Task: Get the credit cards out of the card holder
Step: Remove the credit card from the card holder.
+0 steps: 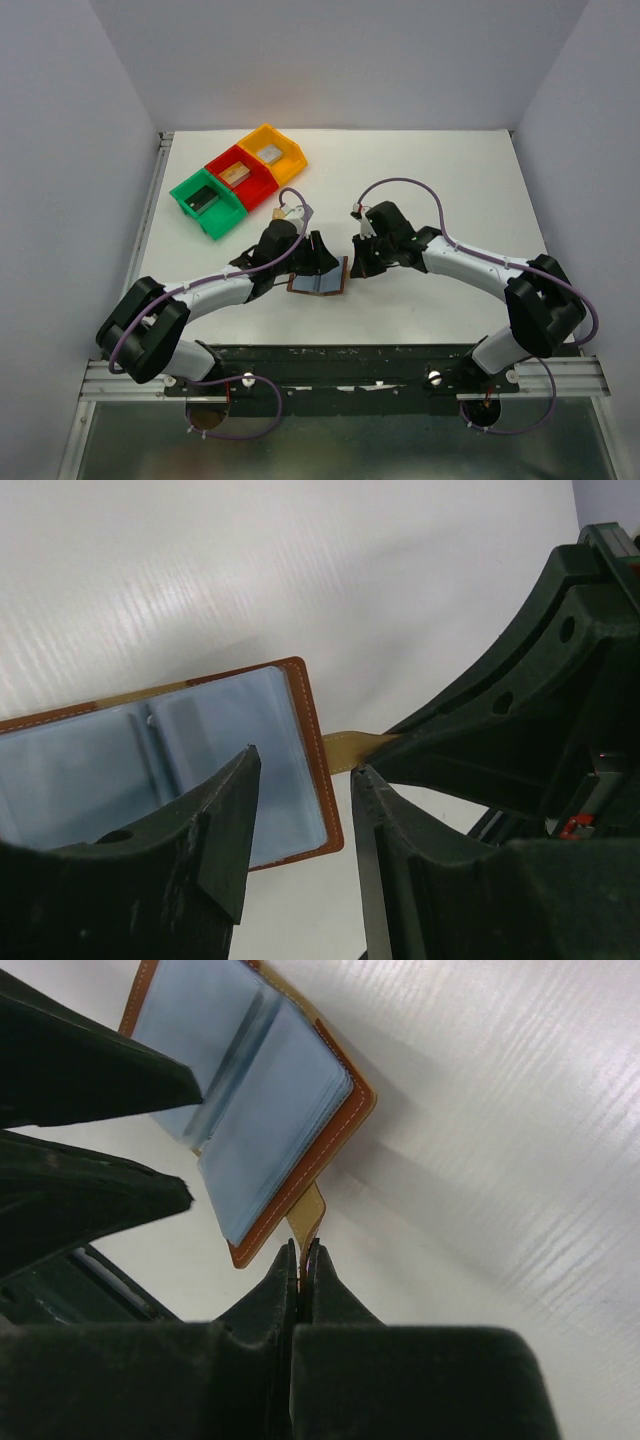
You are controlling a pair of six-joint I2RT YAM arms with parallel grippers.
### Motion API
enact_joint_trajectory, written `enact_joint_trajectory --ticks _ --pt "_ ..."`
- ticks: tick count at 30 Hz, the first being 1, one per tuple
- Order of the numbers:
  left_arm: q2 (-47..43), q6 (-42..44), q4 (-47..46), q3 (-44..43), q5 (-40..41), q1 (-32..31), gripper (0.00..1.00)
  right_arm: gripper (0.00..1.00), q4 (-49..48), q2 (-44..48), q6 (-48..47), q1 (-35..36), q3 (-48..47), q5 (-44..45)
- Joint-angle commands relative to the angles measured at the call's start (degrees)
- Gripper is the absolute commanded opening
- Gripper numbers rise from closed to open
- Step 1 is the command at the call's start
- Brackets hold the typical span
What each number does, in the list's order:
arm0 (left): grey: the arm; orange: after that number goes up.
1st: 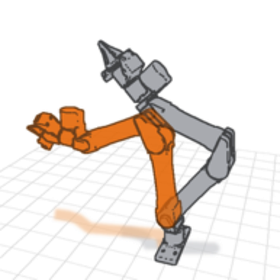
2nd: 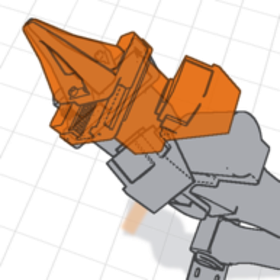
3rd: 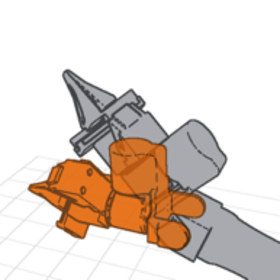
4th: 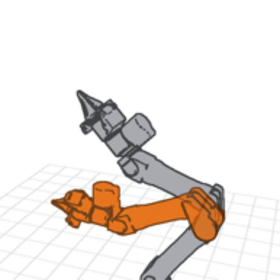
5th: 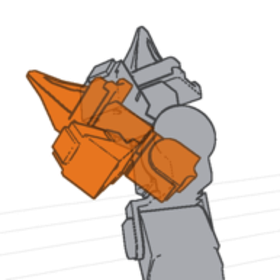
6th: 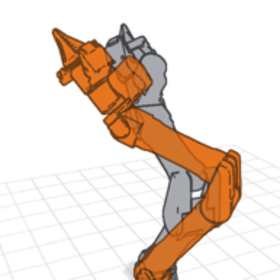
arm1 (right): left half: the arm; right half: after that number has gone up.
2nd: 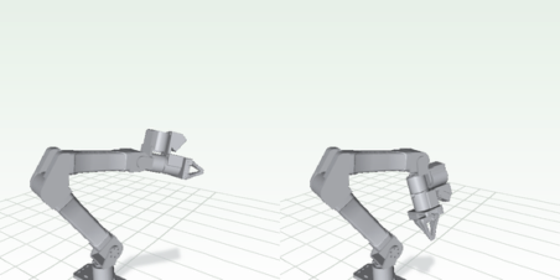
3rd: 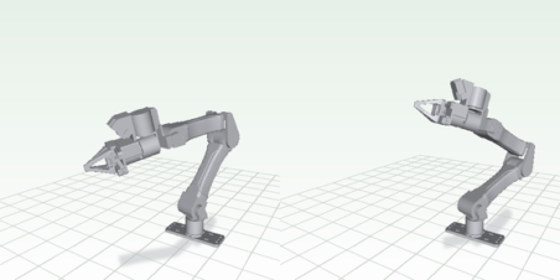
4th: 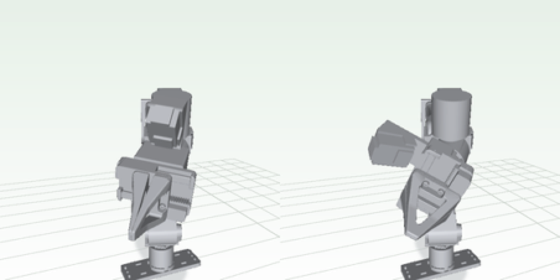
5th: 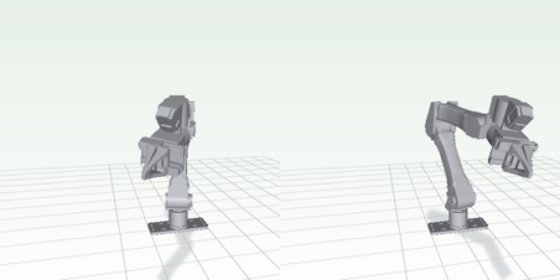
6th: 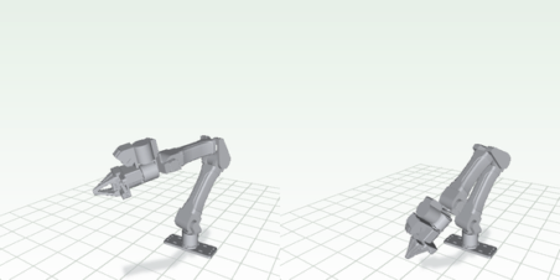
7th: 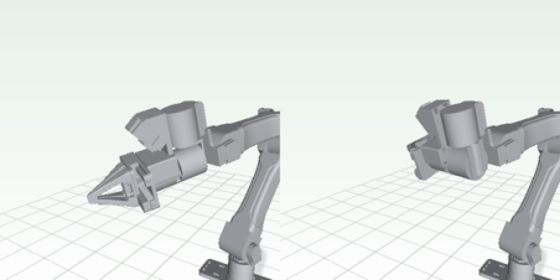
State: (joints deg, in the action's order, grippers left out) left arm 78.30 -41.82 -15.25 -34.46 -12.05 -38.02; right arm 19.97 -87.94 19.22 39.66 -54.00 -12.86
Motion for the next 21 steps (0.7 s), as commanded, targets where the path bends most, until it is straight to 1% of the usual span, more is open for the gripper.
enact_joint_trajectory --ticks 1,8,21 --pt "2.82 1.48 -3.39 -1.4 -6.93 -0.3 0.53 0.0 -3.53 1.1 -0.59 -0.19 0.91 -5.06" --pt "3.87 1.83 -2.6 -1.23 -6.58 -0.3 0.53 0.0 -4.67 2.16 -0.06 -0.72 0.39 -6.56" --pt "4.32 2.62 0.83 -1.31 -2.45 -0.39 0.52 0.0 -4.59 1.98 0.02 -0.9 0.38 -6.82"
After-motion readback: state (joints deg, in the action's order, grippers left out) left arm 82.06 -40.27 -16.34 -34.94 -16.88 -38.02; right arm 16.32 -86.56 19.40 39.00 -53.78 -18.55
